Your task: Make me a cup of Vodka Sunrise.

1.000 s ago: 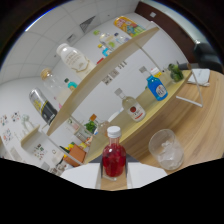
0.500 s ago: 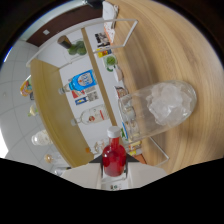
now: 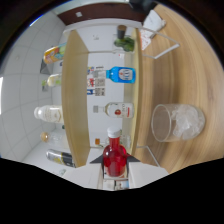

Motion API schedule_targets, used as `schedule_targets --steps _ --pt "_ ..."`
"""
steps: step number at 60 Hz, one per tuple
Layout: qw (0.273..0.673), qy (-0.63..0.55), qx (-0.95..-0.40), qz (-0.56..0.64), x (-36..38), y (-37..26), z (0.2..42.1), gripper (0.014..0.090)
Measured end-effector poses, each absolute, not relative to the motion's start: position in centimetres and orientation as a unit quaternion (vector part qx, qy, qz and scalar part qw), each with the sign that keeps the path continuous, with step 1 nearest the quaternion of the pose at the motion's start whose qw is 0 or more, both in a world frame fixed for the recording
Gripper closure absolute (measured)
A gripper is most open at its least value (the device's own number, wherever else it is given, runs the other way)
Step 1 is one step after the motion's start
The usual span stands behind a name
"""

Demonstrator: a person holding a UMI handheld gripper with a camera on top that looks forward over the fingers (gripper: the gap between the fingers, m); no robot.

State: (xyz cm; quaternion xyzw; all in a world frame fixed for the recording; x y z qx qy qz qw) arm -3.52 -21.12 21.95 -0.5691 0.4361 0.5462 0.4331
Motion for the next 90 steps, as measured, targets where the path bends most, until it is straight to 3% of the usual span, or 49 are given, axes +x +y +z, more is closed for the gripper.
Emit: schedule_targets --steps 12,21,38,46,69,90 --pt "0.591 0.223 -0.709 0.314 -6.3 -21.3 23.8 0.0707" --pt "0.622 0.085 -0.766 0.137 -9.4 -20.3 19.5 0.071" --pt "0.545 -0.004 -0.835 0.073 -14.2 -19.0 7.7 0.0709" --pt "0.52 -0.01 -0.852 0.066 -15.0 -18.9 4.6 0.0708" --pt "0.467 -0.025 -0.882 0.051 -16.3 -19.7 1.5 0.0704" --pt "0.462 -0.046 -0.884 0.046 -16.3 -20.8 1.2 0.0688"
